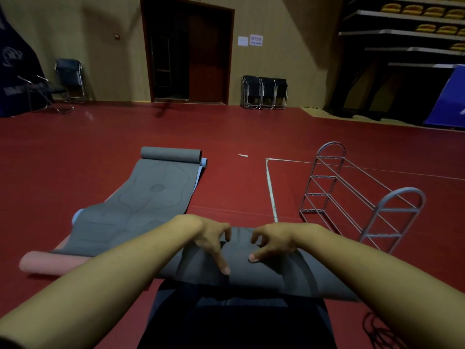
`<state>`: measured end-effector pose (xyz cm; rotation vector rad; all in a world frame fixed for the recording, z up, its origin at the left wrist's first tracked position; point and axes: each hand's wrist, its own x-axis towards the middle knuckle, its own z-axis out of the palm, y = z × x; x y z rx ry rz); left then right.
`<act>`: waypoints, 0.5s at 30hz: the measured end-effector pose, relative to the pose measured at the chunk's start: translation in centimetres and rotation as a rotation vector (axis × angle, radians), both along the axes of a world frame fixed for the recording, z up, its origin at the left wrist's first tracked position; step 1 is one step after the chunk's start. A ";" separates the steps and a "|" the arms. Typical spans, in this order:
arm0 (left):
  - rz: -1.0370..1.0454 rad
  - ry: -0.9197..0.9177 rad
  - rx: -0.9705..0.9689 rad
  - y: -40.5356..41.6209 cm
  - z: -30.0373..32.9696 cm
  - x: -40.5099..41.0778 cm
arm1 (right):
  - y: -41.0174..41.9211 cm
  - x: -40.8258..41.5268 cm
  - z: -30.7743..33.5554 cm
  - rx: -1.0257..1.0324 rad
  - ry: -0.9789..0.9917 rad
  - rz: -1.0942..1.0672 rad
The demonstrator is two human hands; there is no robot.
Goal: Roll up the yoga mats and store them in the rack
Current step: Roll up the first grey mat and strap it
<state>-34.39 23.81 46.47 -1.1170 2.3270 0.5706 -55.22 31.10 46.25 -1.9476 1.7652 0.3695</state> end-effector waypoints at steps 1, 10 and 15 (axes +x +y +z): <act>0.003 0.006 -0.005 0.1 -0.2 0.0 | 0.0 0.0 0.0 0.002 -0.013 -0.012; -0.035 0.129 -0.121 -0.2 -1.9 0.2 | -0.6 -0.6 -1.2 -0.131 -0.098 -0.021; -0.082 0.135 -0.184 -0.4 -1.8 0.3 | -0.8 -0.4 -1.0 -0.090 -0.070 0.001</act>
